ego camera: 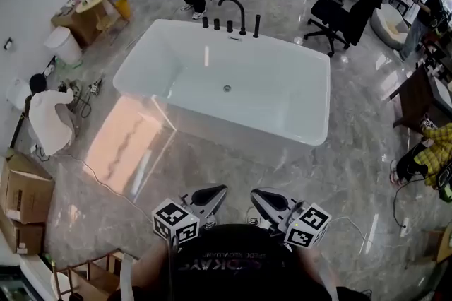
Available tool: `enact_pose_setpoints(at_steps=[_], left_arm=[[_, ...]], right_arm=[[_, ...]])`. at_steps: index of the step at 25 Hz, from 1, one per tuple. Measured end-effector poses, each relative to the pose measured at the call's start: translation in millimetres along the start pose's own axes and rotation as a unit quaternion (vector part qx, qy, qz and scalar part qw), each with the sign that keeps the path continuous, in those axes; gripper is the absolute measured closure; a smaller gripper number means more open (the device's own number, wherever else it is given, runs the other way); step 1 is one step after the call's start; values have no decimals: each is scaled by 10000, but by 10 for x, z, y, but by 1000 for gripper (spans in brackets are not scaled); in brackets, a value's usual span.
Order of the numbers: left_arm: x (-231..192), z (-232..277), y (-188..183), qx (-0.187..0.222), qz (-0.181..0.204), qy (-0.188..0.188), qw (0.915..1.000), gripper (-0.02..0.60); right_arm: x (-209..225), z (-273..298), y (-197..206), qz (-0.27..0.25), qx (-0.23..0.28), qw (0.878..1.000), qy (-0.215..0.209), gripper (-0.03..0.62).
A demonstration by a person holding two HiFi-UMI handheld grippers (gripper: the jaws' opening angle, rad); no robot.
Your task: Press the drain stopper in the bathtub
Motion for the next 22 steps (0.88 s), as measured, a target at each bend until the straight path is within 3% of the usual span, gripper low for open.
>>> enact_pose_setpoints(at_steps=[8, 22], left_arm=[[44, -19, -5, -90, -92, -1, 9999, 572], [-274, -517, 83, 209, -409, -261, 9986, 572]], right_arm=[[25, -38, -37, 72, 44, 10000, -13, 579], [-172, 349, -33, 121, -51, 9999, 109, 579]])
Point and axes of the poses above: the fingertips, and each gripper's own axes: z forward along the fingers, x to its right, y out of its underside, the point moved 7 cm from there along -z, backward along the fingers, and after that the axes turned 9 degrees about z, right-handed, at the moved point
